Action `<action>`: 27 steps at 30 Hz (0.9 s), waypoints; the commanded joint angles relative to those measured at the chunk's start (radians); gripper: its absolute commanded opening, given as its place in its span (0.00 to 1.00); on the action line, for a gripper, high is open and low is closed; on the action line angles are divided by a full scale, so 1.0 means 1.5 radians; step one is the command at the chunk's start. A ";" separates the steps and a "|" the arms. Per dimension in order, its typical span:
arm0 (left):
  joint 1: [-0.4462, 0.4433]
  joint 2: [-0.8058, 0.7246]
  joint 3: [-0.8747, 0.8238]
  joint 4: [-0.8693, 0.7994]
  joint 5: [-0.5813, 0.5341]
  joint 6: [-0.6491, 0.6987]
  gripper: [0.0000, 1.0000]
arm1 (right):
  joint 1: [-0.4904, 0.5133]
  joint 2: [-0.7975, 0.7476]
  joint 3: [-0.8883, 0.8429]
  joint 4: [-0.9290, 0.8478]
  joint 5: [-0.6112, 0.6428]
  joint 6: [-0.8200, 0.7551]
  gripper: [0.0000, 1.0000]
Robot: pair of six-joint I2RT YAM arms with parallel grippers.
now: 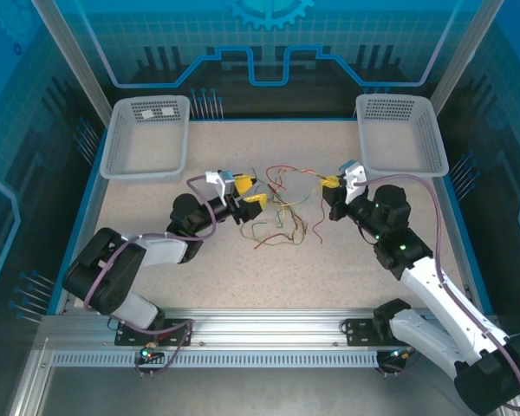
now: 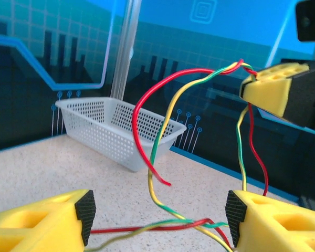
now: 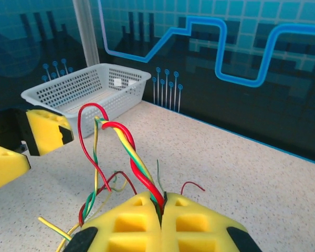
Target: Untangle the cables
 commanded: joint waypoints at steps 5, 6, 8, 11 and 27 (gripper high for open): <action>-0.039 -0.141 0.069 -0.391 0.015 0.335 0.73 | -0.013 -0.012 0.038 -0.024 -0.024 -0.023 0.00; -0.043 -0.146 0.070 -0.411 0.011 0.353 0.74 | -0.013 -0.009 0.043 -0.027 -0.029 -0.022 0.00; -0.051 -0.152 0.059 -0.416 0.000 0.377 0.75 | -0.013 -0.006 0.045 -0.022 -0.039 -0.015 0.00; -0.060 -0.139 0.052 -0.420 -0.019 0.406 0.76 | -0.014 -0.008 0.040 -0.011 -0.039 -0.010 0.00; -0.065 0.049 0.095 -0.238 -0.068 0.441 0.67 | -0.016 -0.022 0.024 0.016 -0.033 0.016 0.00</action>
